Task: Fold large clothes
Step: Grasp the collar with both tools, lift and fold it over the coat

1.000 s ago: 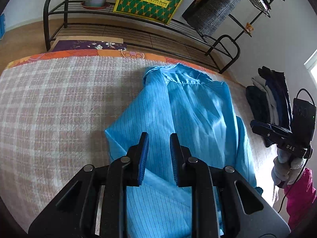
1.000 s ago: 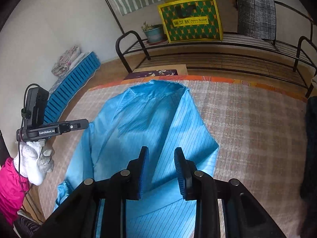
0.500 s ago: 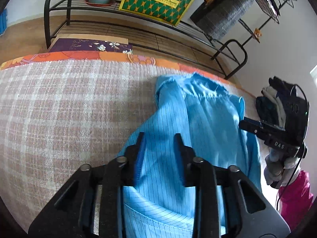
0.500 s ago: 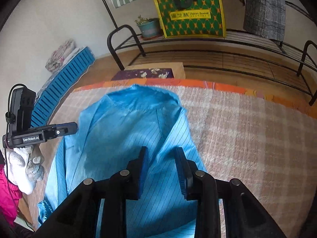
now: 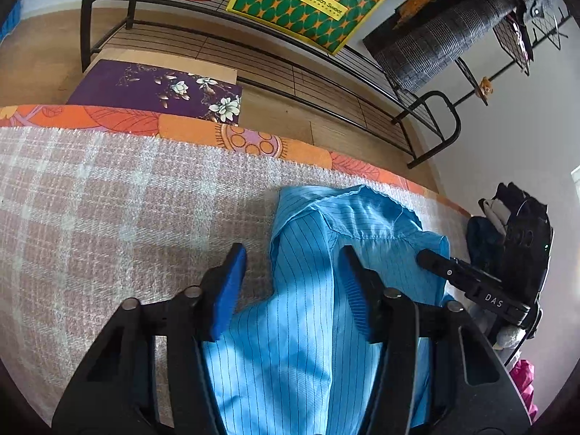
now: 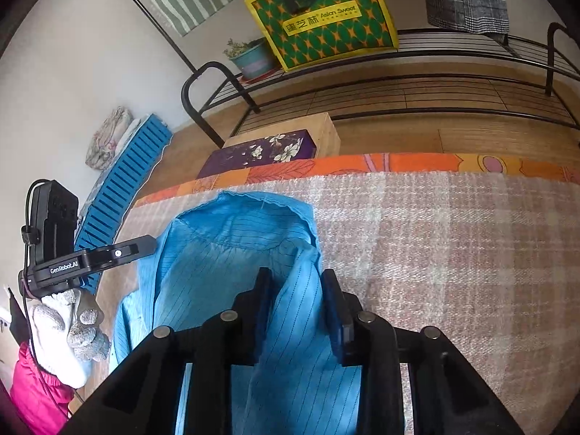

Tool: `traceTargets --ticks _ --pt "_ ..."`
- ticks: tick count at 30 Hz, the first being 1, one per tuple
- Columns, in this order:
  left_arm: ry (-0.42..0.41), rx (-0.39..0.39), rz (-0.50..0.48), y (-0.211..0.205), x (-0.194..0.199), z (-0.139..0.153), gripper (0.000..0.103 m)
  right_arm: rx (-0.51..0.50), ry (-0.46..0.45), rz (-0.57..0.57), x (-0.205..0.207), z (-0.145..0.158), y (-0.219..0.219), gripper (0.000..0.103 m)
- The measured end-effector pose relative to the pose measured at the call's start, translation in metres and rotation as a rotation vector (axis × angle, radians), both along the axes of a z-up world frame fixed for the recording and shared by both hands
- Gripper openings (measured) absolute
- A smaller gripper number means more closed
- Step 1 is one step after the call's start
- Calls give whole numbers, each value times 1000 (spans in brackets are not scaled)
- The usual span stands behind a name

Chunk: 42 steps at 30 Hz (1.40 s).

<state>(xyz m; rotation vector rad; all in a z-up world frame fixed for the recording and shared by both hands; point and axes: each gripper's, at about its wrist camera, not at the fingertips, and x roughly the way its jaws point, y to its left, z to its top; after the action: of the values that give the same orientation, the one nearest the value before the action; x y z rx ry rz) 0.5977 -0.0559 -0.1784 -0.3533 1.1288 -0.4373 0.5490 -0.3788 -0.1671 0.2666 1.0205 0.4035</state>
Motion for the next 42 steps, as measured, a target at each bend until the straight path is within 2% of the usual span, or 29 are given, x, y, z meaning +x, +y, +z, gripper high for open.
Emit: traceTargets --ticks 1,2,3,5,10,15,23,28,32,35,42 --pt "-5 20 -15 -4 0 -1 26 -10 -7 5 -1 2 3 14" --pt "-13 31 -23 -8 0 -1 9 -15 -12 4 -2 4 4 12" --pt "-24 38 -24 -9 -1 -1 4 -10 -18 1 -4 7 4 6" --pt "-52 19 -7 -8 -6 5 1 -3 -39 -6 -9 16 3 3" --pt "-109 5 11 -3 -26 32 0 -6 -94 -22 -28 47 6 1" --pt "-168 -29 16 7 -61 75 0 -28 -154 -31 -62 86 11 1" --pt "-266 -31 -31 22 -149 146 0 -33 -227 -12 -146 150 28 1" --pt "-321 -36 -53 33 -213 175 0 -43 -270 20 -213 179 39 0" --pt "-332 -54 -59 44 -266 181 0 -54 -288 50 -270 185 45 0" --pt "-329 -57 -75 50 -309 176 0 -58 -285 73 -312 180 48 0" --pt "-307 -22 -121 55 -411 149 0 -52 -245 104 -404 140 48 0"
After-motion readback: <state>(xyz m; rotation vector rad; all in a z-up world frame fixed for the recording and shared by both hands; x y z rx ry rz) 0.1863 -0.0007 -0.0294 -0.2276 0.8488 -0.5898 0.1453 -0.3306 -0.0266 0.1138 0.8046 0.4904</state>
